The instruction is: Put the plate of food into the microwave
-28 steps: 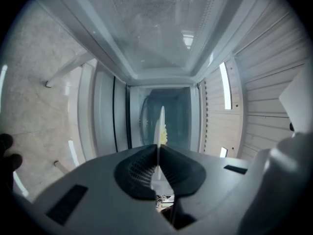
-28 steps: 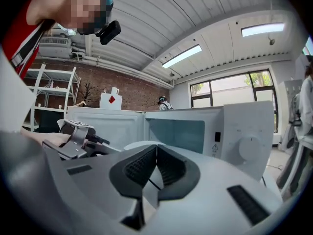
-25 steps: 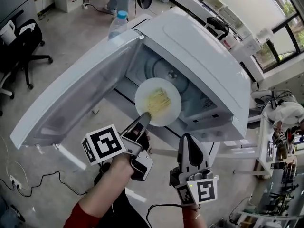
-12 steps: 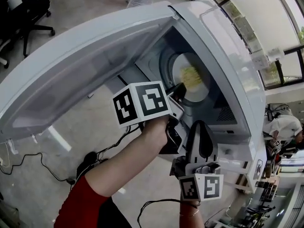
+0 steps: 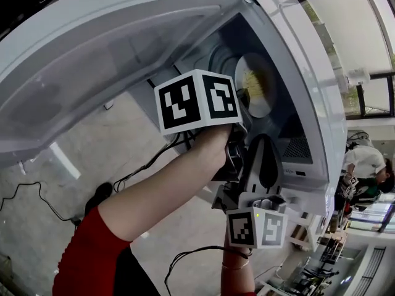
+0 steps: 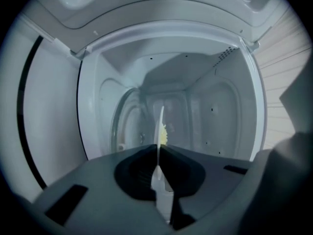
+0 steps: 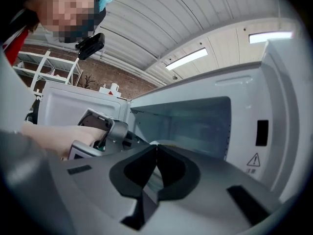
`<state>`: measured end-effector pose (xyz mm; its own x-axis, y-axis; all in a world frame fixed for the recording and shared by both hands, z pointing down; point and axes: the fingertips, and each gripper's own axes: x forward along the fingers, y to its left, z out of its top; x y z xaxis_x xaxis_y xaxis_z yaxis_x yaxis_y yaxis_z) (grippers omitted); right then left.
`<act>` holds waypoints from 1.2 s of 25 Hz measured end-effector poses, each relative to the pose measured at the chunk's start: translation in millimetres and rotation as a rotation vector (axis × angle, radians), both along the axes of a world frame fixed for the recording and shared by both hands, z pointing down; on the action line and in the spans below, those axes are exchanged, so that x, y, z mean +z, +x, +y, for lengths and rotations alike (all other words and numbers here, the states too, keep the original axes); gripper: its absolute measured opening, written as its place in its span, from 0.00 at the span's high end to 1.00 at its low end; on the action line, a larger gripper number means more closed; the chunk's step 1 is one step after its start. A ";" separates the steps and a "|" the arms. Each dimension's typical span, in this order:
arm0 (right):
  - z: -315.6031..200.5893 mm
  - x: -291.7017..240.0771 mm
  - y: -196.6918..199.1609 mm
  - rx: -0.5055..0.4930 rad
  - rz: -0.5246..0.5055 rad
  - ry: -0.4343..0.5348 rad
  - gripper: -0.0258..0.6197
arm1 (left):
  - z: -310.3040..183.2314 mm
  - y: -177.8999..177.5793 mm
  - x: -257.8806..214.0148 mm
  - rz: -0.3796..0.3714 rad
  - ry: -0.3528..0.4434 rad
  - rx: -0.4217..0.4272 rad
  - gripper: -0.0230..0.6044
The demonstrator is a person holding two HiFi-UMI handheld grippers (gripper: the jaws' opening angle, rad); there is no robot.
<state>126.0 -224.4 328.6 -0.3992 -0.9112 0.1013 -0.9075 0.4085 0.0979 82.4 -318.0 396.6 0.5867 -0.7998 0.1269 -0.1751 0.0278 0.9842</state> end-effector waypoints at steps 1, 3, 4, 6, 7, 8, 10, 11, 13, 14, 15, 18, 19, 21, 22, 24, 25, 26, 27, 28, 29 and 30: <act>-2.0 0.8 1.3 0.004 0.004 0.001 0.94 | -1.5 -0.2 1.8 -0.004 -0.006 0.001 0.93; -5.2 3.0 1.8 0.014 0.005 0.001 0.94 | -3.9 -2.1 3.6 -0.014 -0.011 0.008 0.93; -6.0 4.3 0.7 0.018 0.000 0.002 0.94 | -4.5 -3.6 3.9 -0.015 -0.013 0.015 0.93; -6.9 4.0 -4.3 0.020 0.003 0.009 0.94 | -4.7 -6.4 4.3 -0.016 -0.021 0.029 0.93; -7.7 1.7 -8.1 0.018 0.019 0.012 0.94 | -5.1 -7.2 4.2 -0.025 -0.025 0.034 0.93; -8.4 -0.6 -11.2 0.017 0.033 0.015 0.94 | -5.8 -7.4 3.8 -0.041 -0.028 0.040 0.93; -8.8 -2.0 -14.1 0.018 0.040 0.016 0.94 | -7.7 -6.8 3.5 -0.075 -0.036 0.059 0.93; -8.5 -1.7 -14.8 0.018 0.041 0.015 0.94 | -8.5 -6.8 4.0 -0.087 -0.044 0.070 0.93; -7.8 -1.4 -15.2 0.015 0.042 0.012 0.94 | -9.7 -8.0 5.7 -0.112 -0.061 0.085 0.93; -7.7 -1.7 -14.7 0.015 0.041 0.010 0.94 | -10.3 -9.0 6.5 -0.126 -0.068 0.089 0.93; -7.8 -2.4 -13.8 0.016 0.040 0.009 0.94 | -10.9 -10.0 7.2 -0.137 -0.073 0.091 0.93; -9.4 -4.5 -11.4 0.019 0.040 0.010 0.94 | -12.0 -9.5 8.7 -0.153 -0.089 0.111 0.93; -10.1 -4.5 -10.8 0.020 0.042 0.010 0.94 | -12.5 -8.5 8.9 -0.156 -0.093 0.121 0.93; -11.2 -3.1 -9.5 0.021 0.050 0.006 0.94 | -17.1 -6.9 7.1 -0.165 -0.085 0.125 0.93; -11.9 -2.3 -9.5 0.019 0.054 0.005 0.94 | -21.5 -7.1 5.3 -0.175 -0.071 0.118 0.93; -13.5 -1.0 -11.0 0.016 0.062 0.006 0.94 | -27.7 -8.2 3.8 -0.214 -0.054 0.116 0.92; -14.4 -0.7 -11.9 0.014 0.065 0.007 0.94 | -28.9 -8.2 3.9 -0.235 -0.051 0.124 0.92; -15.1 -0.8 -12.3 0.012 0.066 0.008 0.94 | -29.5 -7.6 4.2 -0.252 -0.050 0.135 0.92; -15.4 -1.4 -12.1 0.012 0.067 0.009 0.94 | -29.8 -6.7 4.5 -0.265 -0.050 0.147 0.92; -15.6 -2.5 -11.8 0.011 0.069 0.010 0.94 | -29.9 -6.1 4.8 -0.276 -0.051 0.157 0.92; -15.7 -3.8 -11.7 0.010 0.070 0.012 0.94 | -30.3 -6.3 4.9 -0.285 -0.053 0.163 0.92; -16.1 -5.2 -11.9 0.009 0.072 0.015 0.94 | -31.0 -7.5 5.2 -0.296 -0.054 0.165 0.92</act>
